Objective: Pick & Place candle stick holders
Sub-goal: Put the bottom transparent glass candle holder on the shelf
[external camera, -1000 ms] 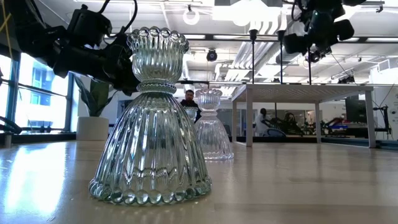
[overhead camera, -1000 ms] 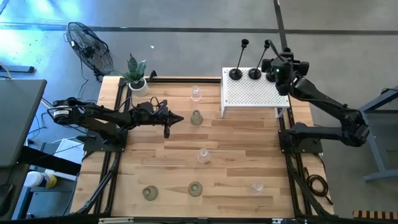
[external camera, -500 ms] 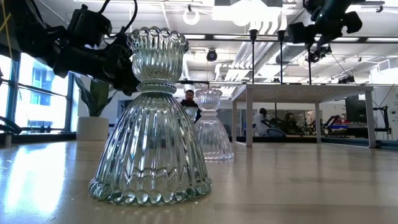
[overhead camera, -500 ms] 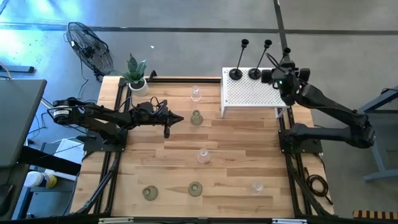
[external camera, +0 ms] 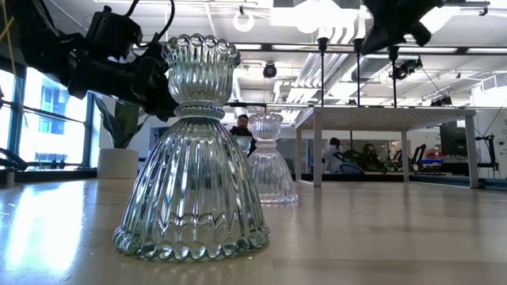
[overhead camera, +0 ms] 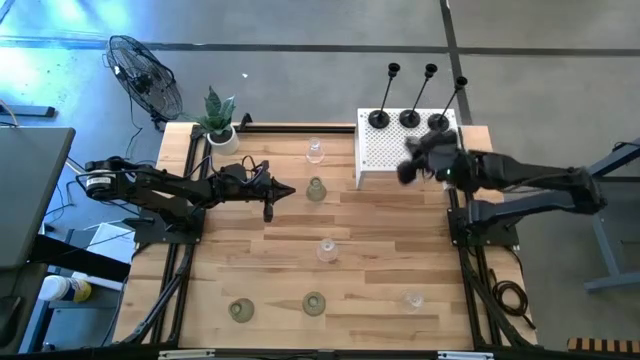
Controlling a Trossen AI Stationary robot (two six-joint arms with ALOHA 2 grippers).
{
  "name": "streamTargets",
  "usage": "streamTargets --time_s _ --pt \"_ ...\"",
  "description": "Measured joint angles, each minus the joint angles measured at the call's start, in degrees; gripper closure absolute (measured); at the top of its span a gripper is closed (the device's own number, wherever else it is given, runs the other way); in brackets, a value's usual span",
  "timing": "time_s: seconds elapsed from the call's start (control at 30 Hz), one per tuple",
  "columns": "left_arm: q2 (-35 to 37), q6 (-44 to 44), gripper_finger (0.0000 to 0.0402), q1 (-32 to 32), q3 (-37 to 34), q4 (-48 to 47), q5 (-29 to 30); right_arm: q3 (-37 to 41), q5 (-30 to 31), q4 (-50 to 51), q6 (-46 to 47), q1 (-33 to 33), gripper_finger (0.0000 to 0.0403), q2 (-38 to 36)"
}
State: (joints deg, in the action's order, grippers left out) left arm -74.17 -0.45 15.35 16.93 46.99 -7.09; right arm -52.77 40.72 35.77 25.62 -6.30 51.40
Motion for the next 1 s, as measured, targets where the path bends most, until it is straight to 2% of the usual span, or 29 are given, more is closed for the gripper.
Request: streamTargets --time_s 0.17,0.4,0.53,0.67,0.77,0.87,1.0 --pt "0.00 0.00 0.0401 0.00 0.00 0.01 -0.88 0.00 -10.78 0.14 7.96 11.88 0.0401 3.42" --pt "0.00 0.02 0.0401 0.00 0.00 -0.04 -1.11 -1.52 -14.35 4.52 24.30 28.23 0.0402 12.64" --pt "0.00 0.00 0.0401 0.00 0.00 -1.13 -1.11 -8.91 -18.18 18.16 37.25 35.34 0.0402 20.02" --pt "0.00 0.00 0.0401 0.02 -0.01 -1.33 -1.09 -19.90 -19.06 31.27 46.60 41.69 0.0402 27.82" --pt "0.00 0.00 0.0401 0.00 -0.02 -1.28 -1.09 -26.80 -21.89 38.44 53.97 45.50 0.0399 32.71" --pt "0.00 -0.01 0.0401 0.00 -0.02 -1.34 -1.09 -31.12 -24.44 41.75 62.45 49.00 0.0383 37.05" --pt "0.00 -0.02 0.0401 0.00 -0.02 -1.61 -1.09 -33.90 -31.03 41.93 71.98 52.38 0.0337 41.95"
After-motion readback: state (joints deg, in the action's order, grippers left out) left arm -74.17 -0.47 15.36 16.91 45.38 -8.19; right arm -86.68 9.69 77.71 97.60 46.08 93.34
